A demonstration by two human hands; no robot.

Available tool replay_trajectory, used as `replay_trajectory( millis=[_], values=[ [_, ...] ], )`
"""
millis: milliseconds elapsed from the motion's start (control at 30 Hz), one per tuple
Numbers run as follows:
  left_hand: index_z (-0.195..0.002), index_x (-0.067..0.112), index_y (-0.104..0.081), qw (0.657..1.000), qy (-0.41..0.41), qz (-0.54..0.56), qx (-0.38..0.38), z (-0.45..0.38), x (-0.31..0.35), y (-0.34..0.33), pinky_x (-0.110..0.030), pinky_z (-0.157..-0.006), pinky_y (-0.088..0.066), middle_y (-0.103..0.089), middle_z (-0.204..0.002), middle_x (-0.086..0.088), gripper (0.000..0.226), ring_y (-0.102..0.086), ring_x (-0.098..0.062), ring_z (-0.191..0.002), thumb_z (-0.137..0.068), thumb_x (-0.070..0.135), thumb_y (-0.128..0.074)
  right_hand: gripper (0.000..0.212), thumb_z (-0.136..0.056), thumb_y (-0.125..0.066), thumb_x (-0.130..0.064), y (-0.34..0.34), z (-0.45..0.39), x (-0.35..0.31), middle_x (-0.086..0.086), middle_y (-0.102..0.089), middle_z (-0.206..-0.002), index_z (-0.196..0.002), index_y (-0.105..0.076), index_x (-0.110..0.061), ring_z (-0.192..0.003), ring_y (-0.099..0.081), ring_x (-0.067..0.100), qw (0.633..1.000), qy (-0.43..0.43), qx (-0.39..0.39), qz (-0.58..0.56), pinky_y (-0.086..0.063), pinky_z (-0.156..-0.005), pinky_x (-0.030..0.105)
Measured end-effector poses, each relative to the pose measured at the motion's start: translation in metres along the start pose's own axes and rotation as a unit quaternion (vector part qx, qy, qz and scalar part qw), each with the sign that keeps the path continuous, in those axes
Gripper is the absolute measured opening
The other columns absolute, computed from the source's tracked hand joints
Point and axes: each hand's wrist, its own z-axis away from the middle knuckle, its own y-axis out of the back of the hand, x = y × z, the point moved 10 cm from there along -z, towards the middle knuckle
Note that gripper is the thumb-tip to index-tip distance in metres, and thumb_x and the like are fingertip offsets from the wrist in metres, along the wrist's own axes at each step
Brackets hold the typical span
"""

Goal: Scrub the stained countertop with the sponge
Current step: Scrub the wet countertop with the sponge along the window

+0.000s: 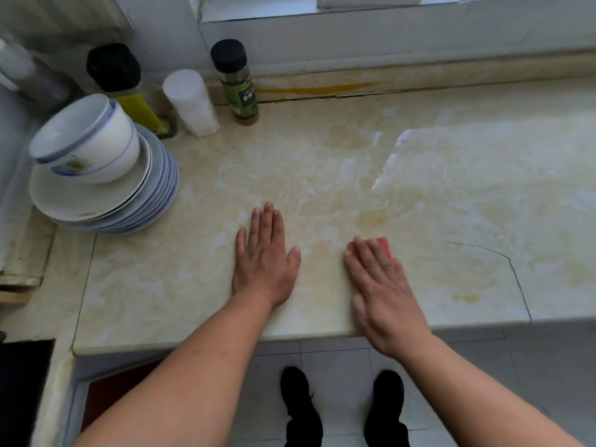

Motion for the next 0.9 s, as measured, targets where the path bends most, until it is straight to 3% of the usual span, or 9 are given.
replay_trajectory(
  millis=[233, 367, 467, 533, 700, 900],
  values=[
    [-0.165, 0.014, 0.015, 1.0, 0.015, -0.017, 0.009, 0.001, 0.002, -0.002, -0.044, -0.128, 0.014, 0.031, -0.17, -0.001, 0.079, 0.029, -0.017, -0.156, -0.105, 0.051, -0.022, 0.073, -0.09, -0.023, -0.04, 0.047, 0.037, 0.141, -0.009, 0.008, -0.169, -0.161, -0.015, -0.026, -0.154, 0.015, 0.013, 0.993, -0.11, 0.044, 0.02, -0.01, -0.125, 0.052],
    [-0.163, 0.013, 0.019, 1.0, 0.006, -0.015, -0.009, 0.011, 0.027, -0.009, -0.041, -0.128, 0.014, 0.036, -0.168, -0.001, 0.08, 0.032, -0.017, -0.155, -0.106, 0.051, -0.022, 0.075, -0.088, -0.02, -0.041, 0.06, 0.047, 0.175, -0.01, 0.009, -0.168, -0.161, -0.015, -0.025, -0.152, 0.019, 0.007, 0.987, -0.151, 0.056, 0.016, -0.002, -0.126, 0.047],
    [-0.161, 0.014, 0.024, 1.0, -0.02, -0.013, -0.018, 0.023, 0.072, -0.023, -0.042, -0.128, 0.016, 0.04, -0.166, -0.001, 0.08, 0.036, -0.017, -0.153, -0.106, 0.052, -0.021, 0.076, -0.088, -0.022, -0.038, 0.055, 0.047, 0.161, 0.001, 0.006, -0.169, -0.161, -0.015, -0.017, -0.154, 0.017, 0.017, 0.987, -0.145, 0.065, 0.02, -0.003, -0.126, 0.051],
    [-0.162, 0.013, 0.024, 1.0, -0.023, 0.0, -0.017, 0.026, 0.098, -0.029, -0.041, -0.127, 0.017, 0.04, -0.166, -0.002, 0.081, 0.036, -0.018, -0.153, -0.107, 0.051, -0.021, 0.077, -0.088, -0.024, -0.037, 0.043, 0.045, 0.127, 0.005, 0.006, -0.169, -0.161, -0.013, -0.014, -0.155, 0.015, 0.025, 0.995, -0.087, 0.046, 0.026, -0.006, -0.125, 0.055],
    [-0.161, 0.012, 0.023, 0.998, -0.049, 0.002, -0.025, 0.03, 0.137, -0.037, -0.043, -0.127, 0.018, 0.04, -0.165, -0.003, 0.078, 0.037, -0.017, -0.152, -0.107, 0.05, -0.019, 0.075, -0.091, -0.021, -0.04, 0.02, 0.03, 0.051, -0.007, 0.02, -0.167, -0.162, -0.002, -0.024, -0.151, 0.026, 0.012, 1.0, 0.011, -0.002, -0.008, 0.006, -0.124, 0.042],
    [-0.161, 0.013, 0.023, 0.999, -0.046, -0.009, -0.022, 0.029, 0.135, -0.039, -0.044, -0.127, 0.018, 0.038, -0.167, -0.004, 0.081, 0.036, -0.018, -0.153, -0.091, 0.051, 0.011, 0.07, -0.1, -0.033, -0.032, 0.034, -0.047, 0.046, -0.008, 0.02, -0.167, -0.162, -0.001, -0.025, -0.151, 0.027, 0.013, 1.0, 0.008, -0.016, -0.01, 0.006, -0.126, 0.043]
  ],
)
